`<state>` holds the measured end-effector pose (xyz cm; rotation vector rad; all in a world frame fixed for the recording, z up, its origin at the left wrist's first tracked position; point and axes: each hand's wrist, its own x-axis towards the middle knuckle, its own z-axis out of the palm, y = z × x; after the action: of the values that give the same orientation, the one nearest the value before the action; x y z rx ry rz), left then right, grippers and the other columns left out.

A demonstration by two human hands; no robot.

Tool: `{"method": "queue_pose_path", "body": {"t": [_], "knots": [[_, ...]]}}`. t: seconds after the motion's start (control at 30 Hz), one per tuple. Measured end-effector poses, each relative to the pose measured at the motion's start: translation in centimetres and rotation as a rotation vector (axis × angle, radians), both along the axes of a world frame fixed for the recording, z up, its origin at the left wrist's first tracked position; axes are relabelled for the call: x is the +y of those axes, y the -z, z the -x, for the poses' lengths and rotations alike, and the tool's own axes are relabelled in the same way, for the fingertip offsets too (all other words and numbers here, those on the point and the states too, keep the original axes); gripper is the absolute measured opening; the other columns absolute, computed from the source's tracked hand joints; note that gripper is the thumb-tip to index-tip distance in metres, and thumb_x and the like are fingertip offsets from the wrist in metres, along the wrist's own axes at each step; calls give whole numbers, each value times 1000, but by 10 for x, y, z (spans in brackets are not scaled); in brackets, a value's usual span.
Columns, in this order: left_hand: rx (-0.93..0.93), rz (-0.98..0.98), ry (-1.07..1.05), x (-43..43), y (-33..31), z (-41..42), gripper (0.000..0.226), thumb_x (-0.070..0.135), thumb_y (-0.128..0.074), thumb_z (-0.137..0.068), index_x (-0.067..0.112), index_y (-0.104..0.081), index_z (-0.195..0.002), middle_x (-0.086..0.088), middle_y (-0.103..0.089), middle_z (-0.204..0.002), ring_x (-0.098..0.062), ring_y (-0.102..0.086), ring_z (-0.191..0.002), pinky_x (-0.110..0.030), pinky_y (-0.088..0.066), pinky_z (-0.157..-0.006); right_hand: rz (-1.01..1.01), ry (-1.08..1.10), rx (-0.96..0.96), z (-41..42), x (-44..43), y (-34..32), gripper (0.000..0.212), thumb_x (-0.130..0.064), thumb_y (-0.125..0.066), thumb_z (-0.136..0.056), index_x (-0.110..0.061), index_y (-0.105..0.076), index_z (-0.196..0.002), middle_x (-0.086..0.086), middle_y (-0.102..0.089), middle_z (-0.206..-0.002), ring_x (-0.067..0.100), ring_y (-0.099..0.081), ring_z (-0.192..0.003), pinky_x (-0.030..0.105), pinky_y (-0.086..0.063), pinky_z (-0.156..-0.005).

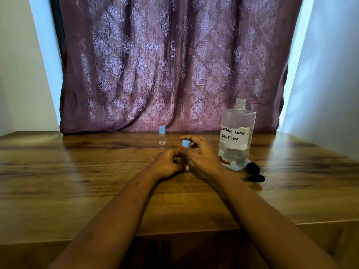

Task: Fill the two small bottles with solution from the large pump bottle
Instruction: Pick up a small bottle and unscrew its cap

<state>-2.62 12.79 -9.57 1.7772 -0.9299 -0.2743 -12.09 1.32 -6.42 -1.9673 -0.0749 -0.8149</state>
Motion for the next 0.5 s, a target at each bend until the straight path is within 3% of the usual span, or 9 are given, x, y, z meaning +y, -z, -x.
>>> {"method": "queue_pose_path", "body": {"t": [0.07, 0.2, 0.37, 0.5], "knots": [[3, 5, 16, -2, 0, 0, 33, 20, -84, -64, 29, -74, -94, 1, -77, -93, -25, -72, -101, -61, -52, -105, 28, 26, -20, 0, -2, -1, 23, -13, -65, -83, -25, -63, -103, -10, -49, -100, 8, -51, -91, 21, -45, -78], [16, -3, -9, -1, 1, 0, 30, 13, -85, -66, 27, -74, -91, 2, -76, -93, -23, -70, -100, -59, -52, -106, -72, -30, -78, 4, -3, -7, 22, -3, -62, -84, -18, -61, -100, 3, -58, -105, 9, -56, -91, 16, -48, -76], [4, -48, -29, 0, 0, -2, 29, 0, -84, -77, 25, -75, -90, 7, -74, -89, -20, -69, -99, -56, -52, -108, -199, 60, -199, 7, -19, -17, 29, 2, -66, -79, -15, -55, -100, -9, -58, -92, 6, -57, -87, 16, -51, -76], [9, -56, -55, 1, -4, 6, 28, -1, -80, -81, 21, -73, -97, -4, -77, -104, -24, -71, -109, -51, -51, -109, -101, 183, -43, 2, -29, -10, 35, -1, -70, -76, -13, -63, -109, 0, -60, -96, 6, -55, -80, 10, -48, -67]]}}
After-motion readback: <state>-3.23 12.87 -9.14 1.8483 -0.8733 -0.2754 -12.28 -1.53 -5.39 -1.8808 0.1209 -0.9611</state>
